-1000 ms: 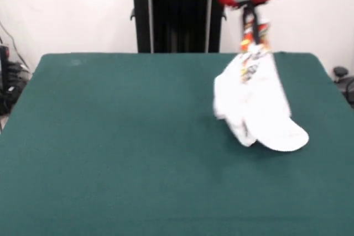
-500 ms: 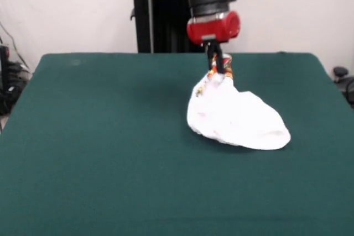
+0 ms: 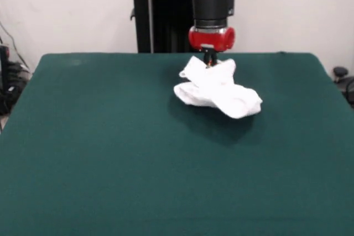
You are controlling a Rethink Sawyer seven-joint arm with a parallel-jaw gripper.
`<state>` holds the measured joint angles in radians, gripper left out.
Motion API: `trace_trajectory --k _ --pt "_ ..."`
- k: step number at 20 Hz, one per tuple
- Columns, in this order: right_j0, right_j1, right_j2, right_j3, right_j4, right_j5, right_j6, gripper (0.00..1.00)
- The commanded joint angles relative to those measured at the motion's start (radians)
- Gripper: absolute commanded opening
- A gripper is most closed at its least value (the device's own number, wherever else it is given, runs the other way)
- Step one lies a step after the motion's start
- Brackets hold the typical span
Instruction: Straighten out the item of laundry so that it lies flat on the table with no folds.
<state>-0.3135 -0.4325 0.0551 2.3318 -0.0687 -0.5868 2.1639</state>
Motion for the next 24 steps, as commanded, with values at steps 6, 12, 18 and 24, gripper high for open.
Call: trace_trajectory --k 6,12,18,24 --pt "0.310 -0.054 -0.305 -0.062 0.313 0.018 0.050 0.00" --pt "0.444 -0.041 -0.469 -0.100 0.411 0.038 -0.026 0.00" --pt "0.500 -0.017 -0.543 -0.132 0.423 0.050 -0.040 0.00" --pt "0.535 0.096 -0.599 -0.188 0.445 -0.067 -0.015 0.00"
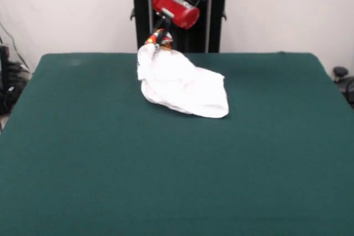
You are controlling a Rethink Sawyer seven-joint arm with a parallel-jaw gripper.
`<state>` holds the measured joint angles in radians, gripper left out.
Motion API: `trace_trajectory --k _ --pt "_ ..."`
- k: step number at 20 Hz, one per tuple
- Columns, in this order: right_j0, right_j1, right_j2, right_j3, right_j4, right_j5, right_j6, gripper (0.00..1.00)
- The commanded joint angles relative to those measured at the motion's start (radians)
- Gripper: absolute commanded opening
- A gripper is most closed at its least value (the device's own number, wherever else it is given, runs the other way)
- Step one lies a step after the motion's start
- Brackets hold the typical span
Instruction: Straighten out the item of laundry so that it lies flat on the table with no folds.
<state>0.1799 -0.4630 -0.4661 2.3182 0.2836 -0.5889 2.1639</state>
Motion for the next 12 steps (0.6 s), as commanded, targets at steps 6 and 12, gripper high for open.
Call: trace_trajectory --k 6,12 --pt "-0.007 0.169 -0.078 -0.240 -0.009 -0.098 0.008 0.00" --pt "0.012 0.112 -0.124 -0.293 -0.100 -0.057 -0.035 0.00"
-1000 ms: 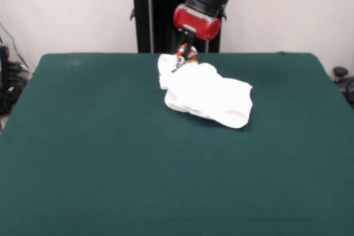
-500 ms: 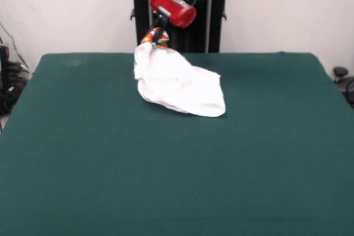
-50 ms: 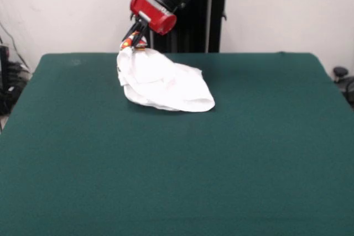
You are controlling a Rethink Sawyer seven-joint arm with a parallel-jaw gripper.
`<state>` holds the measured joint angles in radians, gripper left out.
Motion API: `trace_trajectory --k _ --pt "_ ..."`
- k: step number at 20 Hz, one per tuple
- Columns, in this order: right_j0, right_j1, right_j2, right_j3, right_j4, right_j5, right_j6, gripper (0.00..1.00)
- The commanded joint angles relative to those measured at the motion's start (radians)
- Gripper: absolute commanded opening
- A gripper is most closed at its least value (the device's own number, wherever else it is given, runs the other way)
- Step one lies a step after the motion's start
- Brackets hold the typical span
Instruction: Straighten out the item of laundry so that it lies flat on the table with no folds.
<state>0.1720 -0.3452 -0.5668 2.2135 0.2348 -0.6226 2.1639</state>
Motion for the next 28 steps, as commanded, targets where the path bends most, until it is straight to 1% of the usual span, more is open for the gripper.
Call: trace_trajectory --k 1,3,6,8,9,12,15,16,18,22,23,26,28 --pt "0.017 -0.004 -0.028 -0.203 -0.066 -0.031 -0.036 0.00" --pt "0.005 -0.004 -0.032 -0.232 -0.104 -0.029 -0.039 0.00" --pt "-0.022 -0.033 -0.032 -0.264 -0.179 0.002 -0.041 0.00" --pt "-0.031 -0.033 -0.030 -0.281 -0.201 -0.020 -0.017 0.00" --pt "-0.024 -0.032 -0.041 -0.284 -0.195 -0.040 -0.004 0.00" --pt "0.007 -0.057 -0.085 -0.294 -0.172 -0.015 -0.011 0.00" --pt "0.060 -0.012 -0.132 -0.304 -0.070 -0.038 -0.016 0.00" --pt "0.061 -0.009 -0.127 -0.316 -0.063 -0.029 -0.011 0.00" --pt "0.061 -0.018 -0.114 -0.334 -0.072 0.015 -0.002 0.00" --pt "0.123 -0.058 -0.144 -0.316 -0.052 0.141 -0.007 0.00" --pt "0.127 -0.063 -0.132 -0.312 -0.053 0.159 0.004 0.00" --pt "0.004 -0.103 0.063 -0.312 -0.182 0.183 0.104 0.00" --pt "-0.075 -0.120 0.172 -0.314 -0.273 0.183 0.144 0.00"
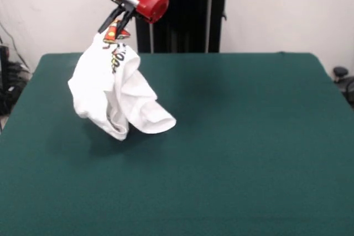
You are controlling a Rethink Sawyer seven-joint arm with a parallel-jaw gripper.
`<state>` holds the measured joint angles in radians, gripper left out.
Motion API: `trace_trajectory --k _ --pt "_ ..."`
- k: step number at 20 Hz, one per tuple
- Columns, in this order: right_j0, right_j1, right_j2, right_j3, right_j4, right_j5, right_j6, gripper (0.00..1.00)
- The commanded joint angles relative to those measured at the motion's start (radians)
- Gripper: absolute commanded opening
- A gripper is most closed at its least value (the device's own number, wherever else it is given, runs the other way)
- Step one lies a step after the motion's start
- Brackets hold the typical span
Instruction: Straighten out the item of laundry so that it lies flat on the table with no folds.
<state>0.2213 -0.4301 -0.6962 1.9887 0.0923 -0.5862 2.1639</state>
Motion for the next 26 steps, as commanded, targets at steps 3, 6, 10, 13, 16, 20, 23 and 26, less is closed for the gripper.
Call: trace_trajectory --k 3,6,10,13,16,20,23,26 --pt "-0.228 -0.053 0.440 -0.089 -0.240 0.164 0.177 0.00" --pt "-0.386 -0.060 0.644 -0.083 -0.379 0.221 0.201 0.00" --pt "-0.406 -0.038 0.678 -0.082 -0.392 0.186 0.187 0.00" --pt "-0.409 -0.011 0.678 -0.089 -0.377 0.147 0.174 0.00" --pt "-0.400 -0.011 0.666 -0.081 -0.346 0.150 0.160 0.00" --pt "-0.368 -0.014 0.626 -0.058 -0.267 0.157 0.170 0.00" --pt "-0.346 -0.023 0.602 -0.054 -0.231 0.190 0.153 1.00" --pt "-0.340 -0.083 0.601 -0.036 -0.208 0.267 0.150 1.00"
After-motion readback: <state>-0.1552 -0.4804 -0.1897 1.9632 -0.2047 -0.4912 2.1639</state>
